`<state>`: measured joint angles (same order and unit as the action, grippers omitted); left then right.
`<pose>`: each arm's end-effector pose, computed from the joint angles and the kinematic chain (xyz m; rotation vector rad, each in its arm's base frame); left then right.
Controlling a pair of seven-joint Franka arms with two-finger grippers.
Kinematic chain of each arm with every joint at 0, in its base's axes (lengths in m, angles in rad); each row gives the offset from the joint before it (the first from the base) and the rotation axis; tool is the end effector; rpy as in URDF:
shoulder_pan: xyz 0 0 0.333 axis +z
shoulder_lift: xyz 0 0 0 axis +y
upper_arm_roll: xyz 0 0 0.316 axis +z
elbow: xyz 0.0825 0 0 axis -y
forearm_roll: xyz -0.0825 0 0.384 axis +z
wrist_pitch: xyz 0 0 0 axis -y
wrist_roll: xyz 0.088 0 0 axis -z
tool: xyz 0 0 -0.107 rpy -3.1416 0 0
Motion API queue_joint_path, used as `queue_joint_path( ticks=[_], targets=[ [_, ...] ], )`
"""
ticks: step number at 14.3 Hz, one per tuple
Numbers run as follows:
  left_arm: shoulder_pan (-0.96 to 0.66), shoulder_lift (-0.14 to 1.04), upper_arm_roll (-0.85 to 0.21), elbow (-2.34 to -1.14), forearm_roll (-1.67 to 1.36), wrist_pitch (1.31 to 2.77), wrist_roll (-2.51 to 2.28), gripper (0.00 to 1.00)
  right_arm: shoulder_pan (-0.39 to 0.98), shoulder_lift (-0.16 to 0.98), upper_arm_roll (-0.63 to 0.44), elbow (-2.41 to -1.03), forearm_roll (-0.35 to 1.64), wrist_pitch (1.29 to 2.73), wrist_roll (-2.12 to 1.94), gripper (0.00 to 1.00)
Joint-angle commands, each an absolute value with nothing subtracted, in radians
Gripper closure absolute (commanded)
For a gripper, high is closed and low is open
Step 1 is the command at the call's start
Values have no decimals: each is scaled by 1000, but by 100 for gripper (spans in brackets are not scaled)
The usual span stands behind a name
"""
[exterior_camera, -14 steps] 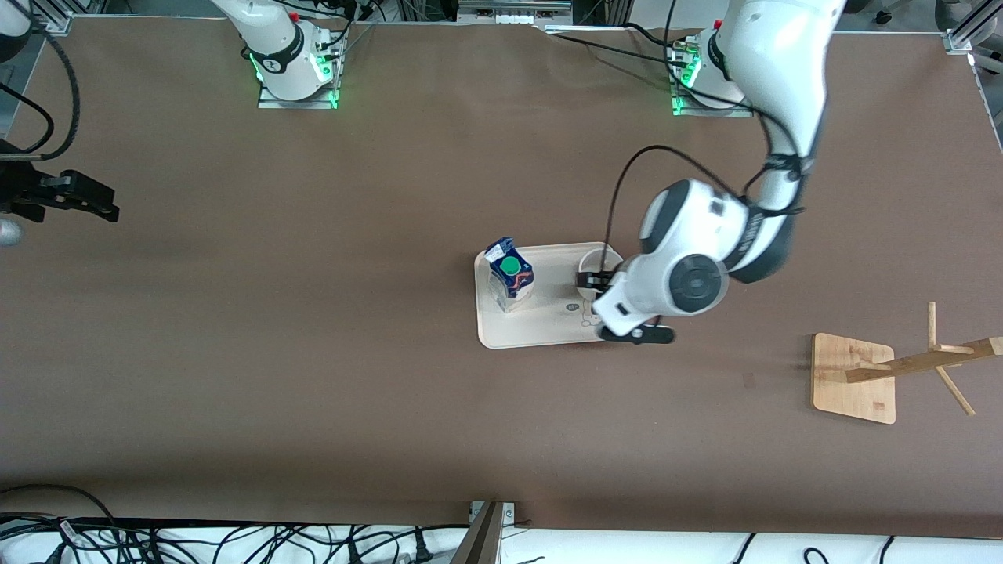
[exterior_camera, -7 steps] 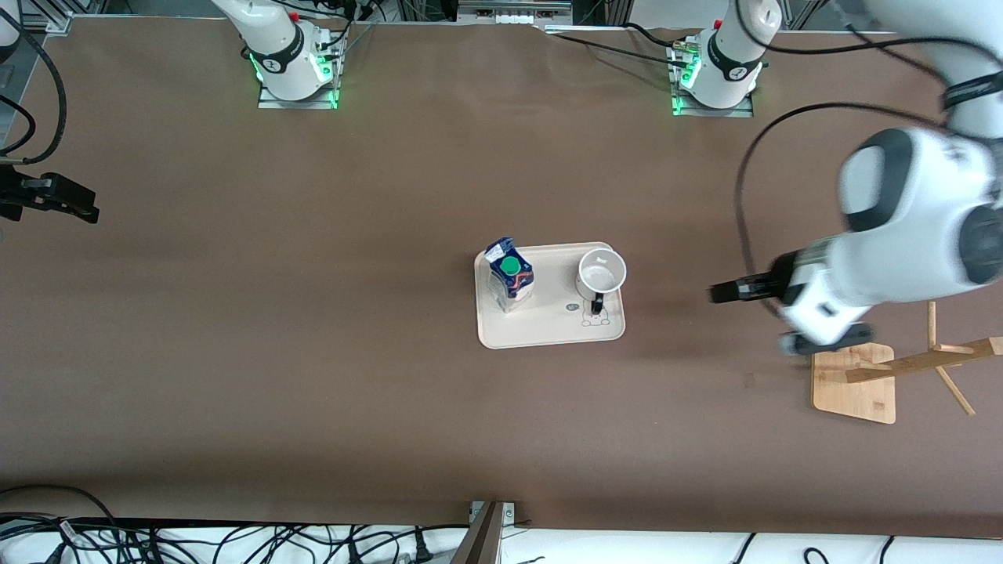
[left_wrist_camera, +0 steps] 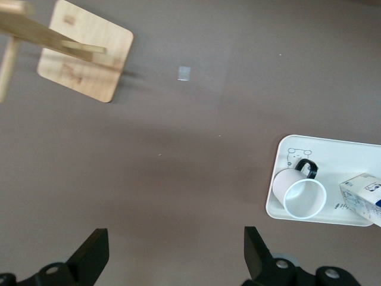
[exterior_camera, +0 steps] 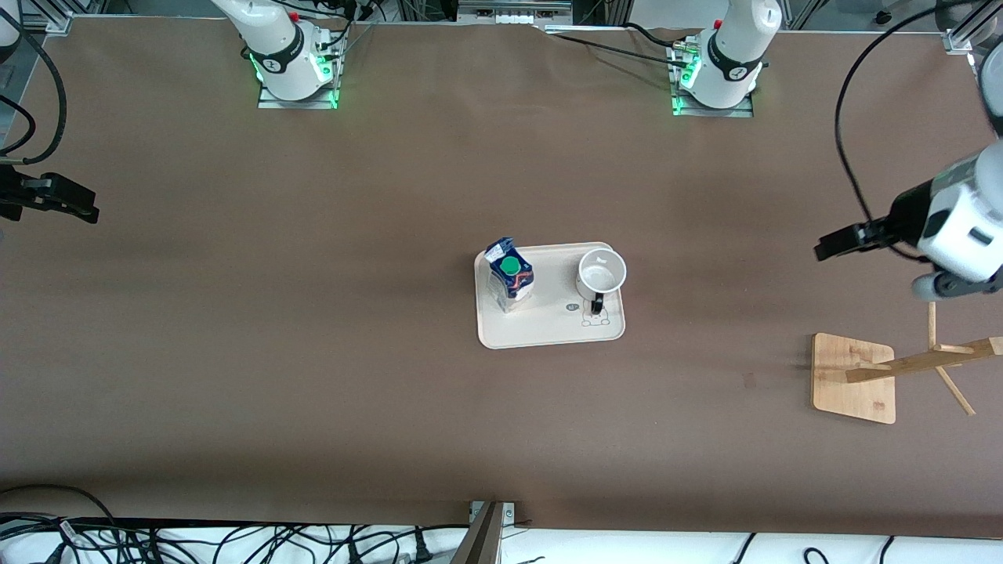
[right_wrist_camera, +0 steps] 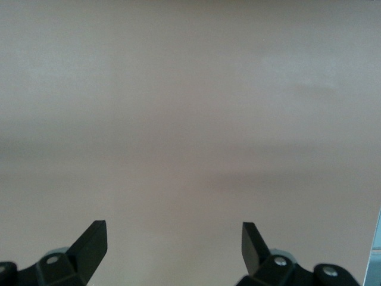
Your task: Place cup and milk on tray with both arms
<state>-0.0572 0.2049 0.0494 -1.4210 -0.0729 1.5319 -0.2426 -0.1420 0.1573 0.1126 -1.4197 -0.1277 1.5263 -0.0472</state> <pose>0.6104 -0.0158 0.5724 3.0658 0.3616 -0.1558 0.5968 -0.0372 0.6022 3.0323 0.0218 -0.0818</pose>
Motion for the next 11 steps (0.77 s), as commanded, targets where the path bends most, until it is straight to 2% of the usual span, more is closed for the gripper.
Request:
queue_joint_path(
  ticks=[1, 11],
  targets=[
    [-29, 103, 37, -1505, -23, 1534, -192, 0, -153, 146, 120, -1440, -143, 1540, -51, 0],
    [-20, 32, 5, -1629, 57, 1611, -179, 0, -150, 146, 121, -1440, -130, 1539, -44, 0]
  ],
)
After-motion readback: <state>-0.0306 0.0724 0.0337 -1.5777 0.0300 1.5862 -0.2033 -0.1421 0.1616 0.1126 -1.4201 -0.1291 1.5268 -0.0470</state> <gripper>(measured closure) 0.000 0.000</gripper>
